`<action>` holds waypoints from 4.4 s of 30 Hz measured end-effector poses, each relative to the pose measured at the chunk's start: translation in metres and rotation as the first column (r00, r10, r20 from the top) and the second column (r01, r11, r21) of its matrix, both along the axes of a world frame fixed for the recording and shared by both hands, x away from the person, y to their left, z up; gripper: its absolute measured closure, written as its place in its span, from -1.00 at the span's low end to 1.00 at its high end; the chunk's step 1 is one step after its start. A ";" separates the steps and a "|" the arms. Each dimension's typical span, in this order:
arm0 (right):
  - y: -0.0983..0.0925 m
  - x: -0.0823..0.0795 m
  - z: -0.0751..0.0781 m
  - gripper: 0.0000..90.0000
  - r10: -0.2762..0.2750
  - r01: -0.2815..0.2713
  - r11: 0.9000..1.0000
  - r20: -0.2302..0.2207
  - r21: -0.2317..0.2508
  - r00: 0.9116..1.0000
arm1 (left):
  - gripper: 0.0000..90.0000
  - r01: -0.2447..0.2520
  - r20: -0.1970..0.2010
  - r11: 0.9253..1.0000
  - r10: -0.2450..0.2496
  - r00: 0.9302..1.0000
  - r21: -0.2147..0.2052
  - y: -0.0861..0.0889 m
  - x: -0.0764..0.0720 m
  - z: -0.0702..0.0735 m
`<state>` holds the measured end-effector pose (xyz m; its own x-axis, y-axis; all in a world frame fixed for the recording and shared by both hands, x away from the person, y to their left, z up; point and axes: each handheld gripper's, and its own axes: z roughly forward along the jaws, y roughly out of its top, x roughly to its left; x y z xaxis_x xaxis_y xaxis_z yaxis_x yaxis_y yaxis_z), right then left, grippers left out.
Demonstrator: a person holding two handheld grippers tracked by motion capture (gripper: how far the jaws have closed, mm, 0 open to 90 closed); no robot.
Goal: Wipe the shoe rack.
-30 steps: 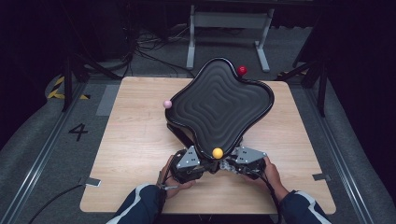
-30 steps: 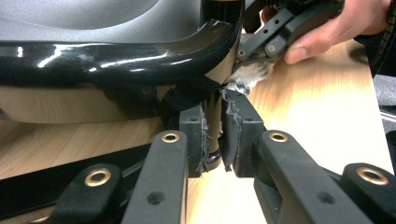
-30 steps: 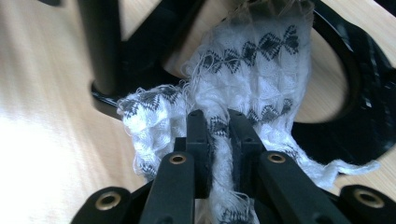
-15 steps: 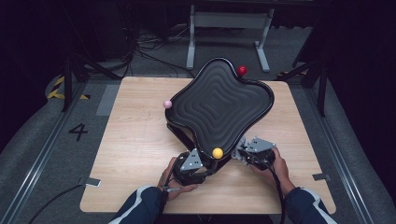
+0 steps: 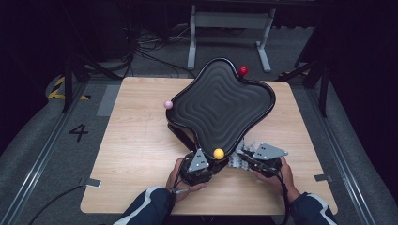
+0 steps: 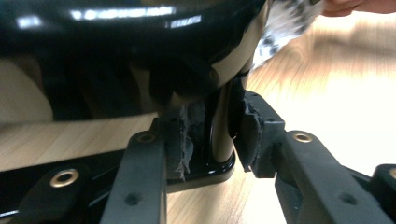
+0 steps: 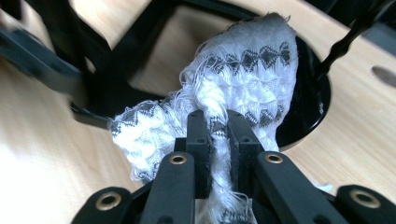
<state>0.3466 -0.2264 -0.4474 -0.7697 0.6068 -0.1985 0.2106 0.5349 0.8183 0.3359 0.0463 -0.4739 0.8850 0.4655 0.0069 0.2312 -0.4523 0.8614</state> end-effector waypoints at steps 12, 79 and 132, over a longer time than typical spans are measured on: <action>0.010 -0.033 0.032 0.82 0.021 -0.032 0.997 0.154 0.069 0.988 | 0.65 0.022 -0.004 1.000 -0.022 1.000 -0.009 -0.002 0.001 -0.001; 0.069 -0.058 0.041 0.83 0.194 -0.196 0.980 0.270 -0.019 0.943 | 0.66 0.054 -0.036 0.998 -0.054 0.998 -0.013 0.021 0.005 0.000; -0.015 0.000 0.100 0.83 -0.052 0.029 0.997 0.389 0.066 0.920 | 0.64 0.091 -0.092 0.995 -0.093 0.991 -0.031 0.064 0.018 0.001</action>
<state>0.3466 -0.2411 -0.3469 -0.6128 0.6555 -0.4415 -0.1112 0.4815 0.8693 0.3536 0.1101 -0.4730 0.9202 0.3811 -0.0892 0.2699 -0.4526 0.8499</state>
